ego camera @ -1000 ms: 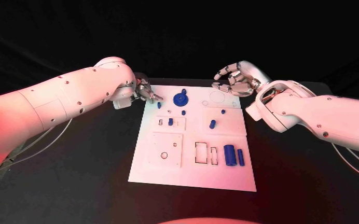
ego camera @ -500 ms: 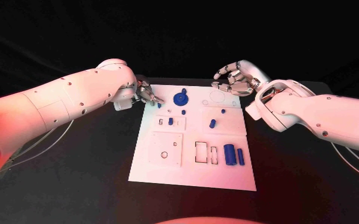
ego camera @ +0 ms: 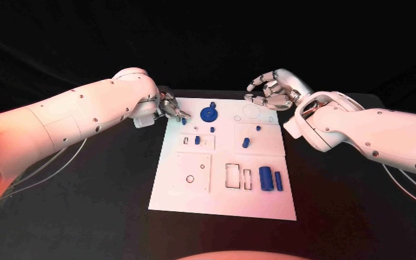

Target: Assemble the parts on the task board

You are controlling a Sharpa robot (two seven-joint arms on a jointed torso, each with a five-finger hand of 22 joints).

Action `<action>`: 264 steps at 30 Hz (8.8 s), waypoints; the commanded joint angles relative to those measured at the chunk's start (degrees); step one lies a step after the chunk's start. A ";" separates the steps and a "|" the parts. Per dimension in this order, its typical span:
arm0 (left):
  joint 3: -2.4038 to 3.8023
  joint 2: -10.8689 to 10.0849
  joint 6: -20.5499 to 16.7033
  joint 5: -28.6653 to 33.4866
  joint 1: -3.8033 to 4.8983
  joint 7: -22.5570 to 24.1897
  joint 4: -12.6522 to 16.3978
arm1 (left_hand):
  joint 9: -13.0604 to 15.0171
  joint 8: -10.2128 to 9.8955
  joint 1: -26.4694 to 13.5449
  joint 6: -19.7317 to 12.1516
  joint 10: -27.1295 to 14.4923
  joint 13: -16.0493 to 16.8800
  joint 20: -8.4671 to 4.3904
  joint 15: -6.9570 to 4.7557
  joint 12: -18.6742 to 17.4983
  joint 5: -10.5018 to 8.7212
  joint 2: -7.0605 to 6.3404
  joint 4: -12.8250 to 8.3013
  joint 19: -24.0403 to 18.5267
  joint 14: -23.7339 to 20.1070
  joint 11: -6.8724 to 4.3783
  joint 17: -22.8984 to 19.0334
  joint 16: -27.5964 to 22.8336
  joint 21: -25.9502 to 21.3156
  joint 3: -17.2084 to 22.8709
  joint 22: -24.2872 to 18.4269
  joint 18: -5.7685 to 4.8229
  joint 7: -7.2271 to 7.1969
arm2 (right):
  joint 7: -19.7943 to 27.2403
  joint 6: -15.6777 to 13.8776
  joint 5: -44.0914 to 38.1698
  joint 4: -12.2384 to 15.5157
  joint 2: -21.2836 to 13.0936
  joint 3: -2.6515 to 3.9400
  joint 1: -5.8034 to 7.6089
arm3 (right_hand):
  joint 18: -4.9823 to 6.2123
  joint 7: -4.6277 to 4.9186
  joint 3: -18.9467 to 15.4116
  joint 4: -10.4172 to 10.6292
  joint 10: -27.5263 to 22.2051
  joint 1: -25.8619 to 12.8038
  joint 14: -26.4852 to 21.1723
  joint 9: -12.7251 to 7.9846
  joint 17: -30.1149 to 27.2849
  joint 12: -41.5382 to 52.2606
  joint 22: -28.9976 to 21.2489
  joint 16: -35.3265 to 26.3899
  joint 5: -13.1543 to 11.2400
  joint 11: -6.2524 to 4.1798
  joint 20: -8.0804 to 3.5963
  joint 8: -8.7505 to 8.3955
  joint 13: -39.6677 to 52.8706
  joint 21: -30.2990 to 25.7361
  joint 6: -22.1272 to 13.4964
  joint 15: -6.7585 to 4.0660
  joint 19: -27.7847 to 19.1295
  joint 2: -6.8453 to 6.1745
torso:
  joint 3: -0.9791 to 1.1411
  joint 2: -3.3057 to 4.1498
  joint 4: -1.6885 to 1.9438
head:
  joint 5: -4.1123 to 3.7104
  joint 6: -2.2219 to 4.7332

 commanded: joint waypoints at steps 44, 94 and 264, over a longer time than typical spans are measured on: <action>0.03 -0.44 0.93 2.90 0.01 1.38 0.50 | 0.74 1.21 12.85 0.83 1.43 0.03 -0.07 0.00 0.83 0.14 2.41 -8.69 0.66 5.96 -0.43 15.10 0.20 0.78 20.30 5.11 -0.62 -0.19 | 0.58 0.42 -0.49 -0.23 0.21 0.00 -0.04 | 0.14 -0.16 0.47 0.01 -0.23 -0.33 5.45 -0.08 13.22 -0.21 12.59 -0.34 0.05 -0.20 -0.47 0.44 2.34 -0.40 0.19 -0.42 3.69 0.08 | -0.02 -0.06 0.04 | -0.14 -0.48; -0.23 -11.64 -8.13 -4.37 -2.19 5.50 21.65 | 3.23 2.58 6.96 5.24 5.22 2.98 -1.15 -1.21 2.96 14.72 -4.12 -15.53 1.87 5.96 -1.71 15.10 0.20 1.81 29.89 7.05 -1.03 -1.51 | 0.75 0.33 -0.28 -0.39 -0.35 -0.01 -0.43 | 0.16 -0.16 0.56 0.08 -0.24 -0.59 5.41 -0.11 13.09 -0.23 12.53 -0.40 0.28 -0.21 -0.49 0.50 2.31 -0.50 0.22 -0.43 3.63 0.07 | 0.00 -0.26 0.30 | 0.49 0.04; -1.58 -7.19 -30.40 -22.32 -5.91 33.39 18.42 | -3.13 -12.90 19.05 -3.13 -24.48 -34.77 3.66 4.23 -35.10 13.73 -7.40 -8.00 -21.99 -13.38 4.39 -15.41 -20.92 -25.77 8.07 -28.19 6.50 3.04 | 1.63 0.02 0.14 -0.54 -0.92 -0.01 -0.56 | 0.46 -0.10 0.95 -0.02 -0.68 -1.06 5.17 -0.31 12.23 -0.68 11.77 -0.77 0.41 -0.18 -0.52 0.43 1.85 -1.60 -0.25 -0.43 2.93 -0.12 | -0.08 -0.14 0.16 | -0.74 0.22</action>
